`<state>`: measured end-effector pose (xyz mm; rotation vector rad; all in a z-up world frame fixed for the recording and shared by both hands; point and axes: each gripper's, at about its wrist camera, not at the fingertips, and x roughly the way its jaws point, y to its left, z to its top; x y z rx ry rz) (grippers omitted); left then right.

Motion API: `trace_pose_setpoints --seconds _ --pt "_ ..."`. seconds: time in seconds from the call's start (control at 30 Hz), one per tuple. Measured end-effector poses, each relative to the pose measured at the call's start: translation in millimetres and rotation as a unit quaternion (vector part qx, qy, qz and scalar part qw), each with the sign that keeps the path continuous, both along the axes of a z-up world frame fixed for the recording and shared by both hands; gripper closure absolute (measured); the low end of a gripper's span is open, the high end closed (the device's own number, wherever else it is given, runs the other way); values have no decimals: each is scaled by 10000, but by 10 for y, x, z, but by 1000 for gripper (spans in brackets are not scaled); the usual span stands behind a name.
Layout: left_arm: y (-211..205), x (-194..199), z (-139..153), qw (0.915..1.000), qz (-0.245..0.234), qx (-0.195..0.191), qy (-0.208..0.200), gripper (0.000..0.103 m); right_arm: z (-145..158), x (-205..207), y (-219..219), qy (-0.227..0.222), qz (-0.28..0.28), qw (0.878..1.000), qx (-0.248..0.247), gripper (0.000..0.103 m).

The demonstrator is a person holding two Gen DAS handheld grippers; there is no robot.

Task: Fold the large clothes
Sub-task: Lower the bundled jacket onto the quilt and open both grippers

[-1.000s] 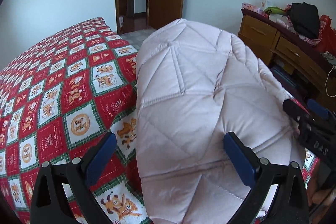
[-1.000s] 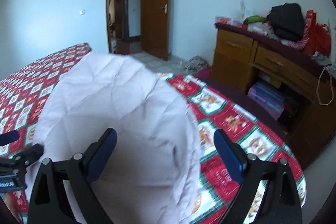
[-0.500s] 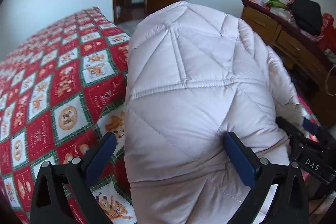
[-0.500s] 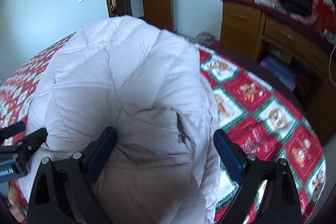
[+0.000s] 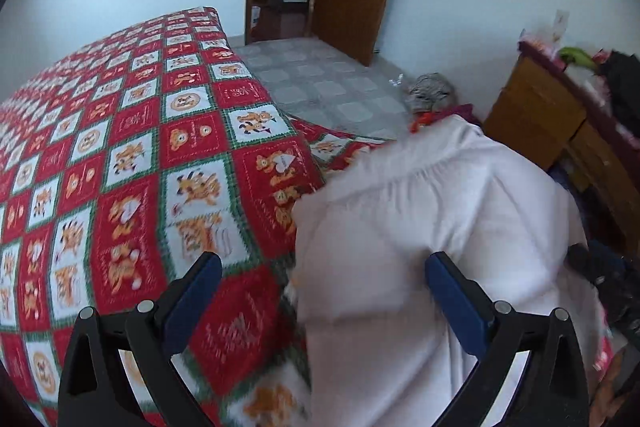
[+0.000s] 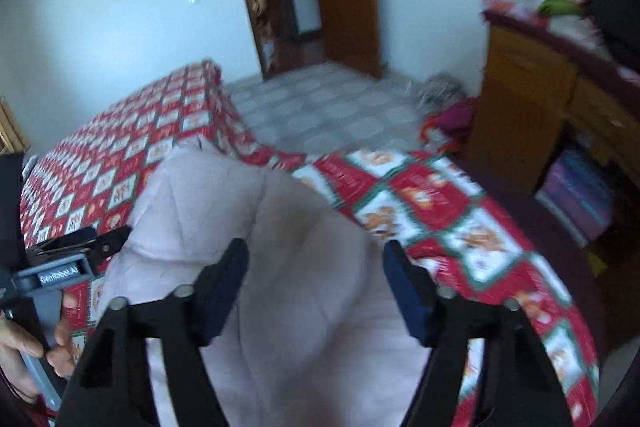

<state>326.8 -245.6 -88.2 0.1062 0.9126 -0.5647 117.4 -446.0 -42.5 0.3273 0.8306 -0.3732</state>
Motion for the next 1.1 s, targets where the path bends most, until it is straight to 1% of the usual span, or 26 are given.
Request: trace_pose_setpoints --seconds 0.07,0.1,0.17,0.23,0.27,0.33,0.37,0.4,0.43,0.5,0.57,0.7,0.87,0.93,1.0,1.07,1.1 --pt "-70 63 -71 9999 86 29 93 1 -220 132 -25 189 -11 9997 158 36" --pt "-126 127 -126 9996 98 13 274 1 -288 168 -56 202 -6 9996 211 36" --pt "-180 243 -181 9988 107 14 474 1 -341 222 -122 230 9 9996 190 35" --pt "-268 310 -237 9983 32 133 567 1 -416 274 -185 329 80 9991 240 33" --pt "-315 300 -258 9983 -7 225 543 1 -449 304 -211 353 109 9988 315 32" --pt "-403 235 -296 9985 -35 484 255 1 -512 338 -254 296 129 9984 464 32" --pt "-444 192 -306 9980 -53 629 36 1 -539 346 -260 255 121 9984 495 31" --pt "-481 151 -319 9971 -78 740 -146 1 -564 356 -253 261 96 9985 470 31" --pt "-513 135 -341 9962 -104 835 -235 1 -577 357 -235 285 69 9988 402 31" --pt "-553 166 -393 9951 -200 937 -243 1 -609 411 -185 435 33 9988 220 31" --pt "-582 190 -445 9946 -229 986 -216 1 -650 466 -209 506 28 9985 200 30" --pt "-635 267 -543 9958 -182 900 -67 1 -730 551 -276 645 -178 9976 199 29" --pt "-570 182 -453 9958 -286 858 -122 1 -655 468 -237 671 -168 9976 102 28" --pt "-436 96 -320 9959 -421 796 -44 1 -562 378 -204 682 -40 9975 185 28" --pt "-280 -40 -133 9970 -511 552 -186 1 -353 157 -152 483 57 9986 186 29" --pt "-185 -230 29 9966 -724 286 -274 1 -141 -100 -52 290 194 9994 85 29" --pt "-176 -307 65 9960 -837 187 -258 1 -73 -252 18 309 245 9992 -69 29"
